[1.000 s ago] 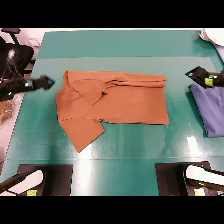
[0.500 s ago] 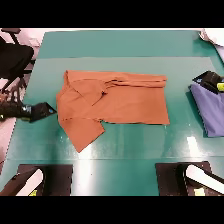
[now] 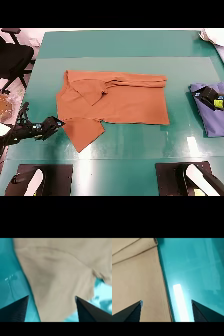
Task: Fold the shirts.
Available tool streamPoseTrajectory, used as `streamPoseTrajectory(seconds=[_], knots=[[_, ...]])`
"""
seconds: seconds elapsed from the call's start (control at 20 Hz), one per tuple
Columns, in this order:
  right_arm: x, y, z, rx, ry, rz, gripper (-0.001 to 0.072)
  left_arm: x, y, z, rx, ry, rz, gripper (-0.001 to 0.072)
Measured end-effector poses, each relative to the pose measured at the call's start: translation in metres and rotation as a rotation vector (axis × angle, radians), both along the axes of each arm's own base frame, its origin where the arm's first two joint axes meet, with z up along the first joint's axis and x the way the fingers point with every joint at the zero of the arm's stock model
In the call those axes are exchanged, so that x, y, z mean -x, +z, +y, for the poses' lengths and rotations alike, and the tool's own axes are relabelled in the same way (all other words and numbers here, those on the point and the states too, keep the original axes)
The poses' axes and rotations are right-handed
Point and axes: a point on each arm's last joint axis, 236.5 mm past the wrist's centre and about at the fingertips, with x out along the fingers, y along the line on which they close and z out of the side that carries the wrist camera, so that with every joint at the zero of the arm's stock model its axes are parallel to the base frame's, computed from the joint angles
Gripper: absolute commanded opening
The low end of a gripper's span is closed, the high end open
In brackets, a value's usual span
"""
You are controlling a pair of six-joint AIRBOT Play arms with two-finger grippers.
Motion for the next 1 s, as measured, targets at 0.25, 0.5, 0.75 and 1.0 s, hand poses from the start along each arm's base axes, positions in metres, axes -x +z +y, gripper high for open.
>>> streamPoseTrajectory(seconds=[0.25, 0.5, 0.75, 1.0], knots=[[-0.001, 0.003, -0.002, 0.007, -0.029, -0.033, 0.0687, 0.003, -0.021, 0.005, 0.006, 0.076, 0.019, 0.0697], [-0.003, 0.005, -0.001, 0.015, -0.033, -0.047, 0.0678, 0.0, -0.024, 0.003, -0.001, 0.078, -0.004, 0.0697], [-0.009, 0.006, 0.008, 0.025, -0.009, -0.06, 0.0677, 0.004, -0.028, -0.017, -0.011, -0.006, -0.02, 0.0697], [-0.011, 0.007, 0.013, 0.028, 0.005, -0.065, 0.0678, 0.003, -0.037, -0.021, -0.025, 0.002, -0.036, 0.0696]])
